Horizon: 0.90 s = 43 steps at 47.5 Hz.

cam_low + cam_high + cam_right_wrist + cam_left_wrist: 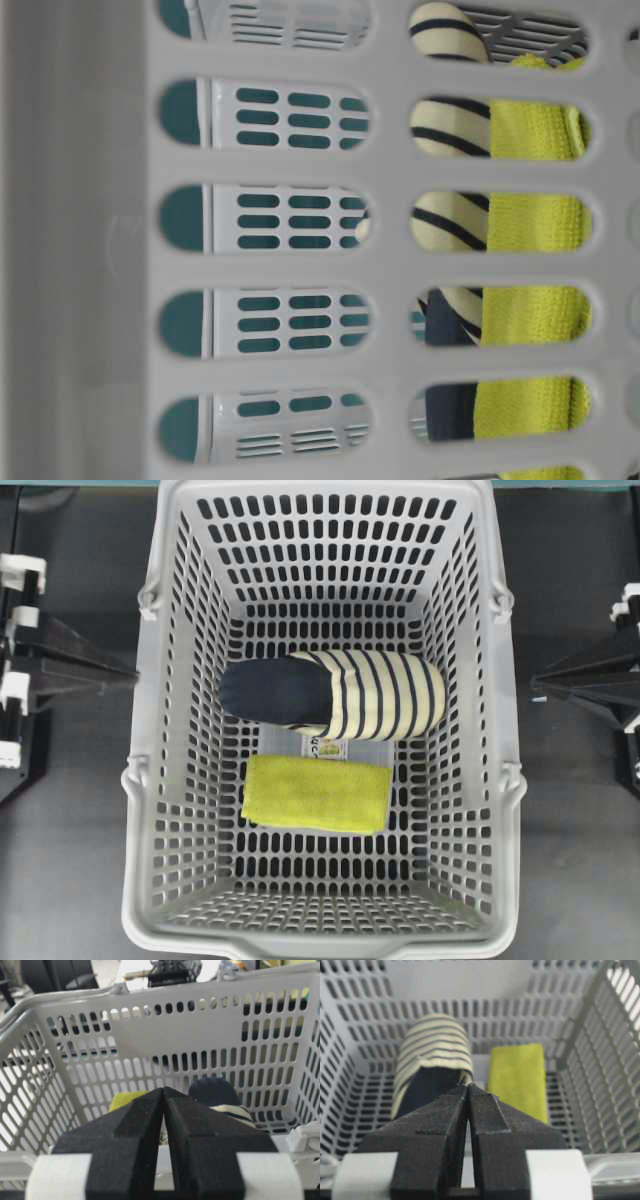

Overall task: Pick up the yellow cloth from the shopping basket with the left arm.
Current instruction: 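Move the left gripper over the yellow cloth in the basket, then lower the left gripper and pinch the yellow cloth's center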

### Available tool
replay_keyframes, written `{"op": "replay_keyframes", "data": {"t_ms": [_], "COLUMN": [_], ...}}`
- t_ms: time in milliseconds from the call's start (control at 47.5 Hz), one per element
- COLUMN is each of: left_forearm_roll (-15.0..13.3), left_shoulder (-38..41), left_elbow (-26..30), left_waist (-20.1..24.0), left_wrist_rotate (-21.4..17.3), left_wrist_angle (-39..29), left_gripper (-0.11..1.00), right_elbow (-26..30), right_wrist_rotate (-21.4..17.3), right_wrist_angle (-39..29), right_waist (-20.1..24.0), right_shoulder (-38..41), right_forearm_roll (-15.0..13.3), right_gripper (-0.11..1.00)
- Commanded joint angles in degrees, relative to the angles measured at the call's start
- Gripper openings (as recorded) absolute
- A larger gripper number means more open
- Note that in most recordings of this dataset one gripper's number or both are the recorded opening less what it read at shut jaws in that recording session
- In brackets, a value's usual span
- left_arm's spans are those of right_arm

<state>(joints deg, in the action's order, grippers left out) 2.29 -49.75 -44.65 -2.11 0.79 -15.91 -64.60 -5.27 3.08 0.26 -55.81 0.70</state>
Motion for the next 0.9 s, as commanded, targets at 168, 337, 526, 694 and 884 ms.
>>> {"op": "replay_keyframes", "data": {"t_ms": [168, 337, 526, 694, 884], "left_forearm_roll": [0.3, 0.2, 0.2, 0.3, 0.3], "left_shoulder": [10.5, 18.1, 27.5, 36.1, 44.3], "left_elbow": [12.7, 19.4, 27.7, 35.5, 40.7], "left_waist": [-2.3, -3.4, -3.4, -4.1, -5.4], "left_wrist_rotate": [0.1, 0.7, 5.4, 6.3, 5.4], "left_wrist_angle": [-10.3, -15.9, -22.1, -30.0, -35.4], "left_gripper": [0.0, 0.0, 0.04, 0.44, 0.88], "right_elbow": [4.2, 5.5, 5.7, 5.6, 5.6], "right_wrist_rotate": [0.1, -0.4, -0.5, -0.4, -0.4], "right_wrist_angle": [-6.6, -9.1, -10.5, -10.4, -10.5], "right_waist": [0.9, 1.1, 0.9, 0.9, 0.9], "right_shoulder": [0.3, -0.5, -1.3, -1.6, -2.0], "right_forearm_roll": [0.3, 0.3, 0.3, 0.3, 0.3], "right_gripper": [0.0, 0.29, 0.8, 0.79, 0.78]}}
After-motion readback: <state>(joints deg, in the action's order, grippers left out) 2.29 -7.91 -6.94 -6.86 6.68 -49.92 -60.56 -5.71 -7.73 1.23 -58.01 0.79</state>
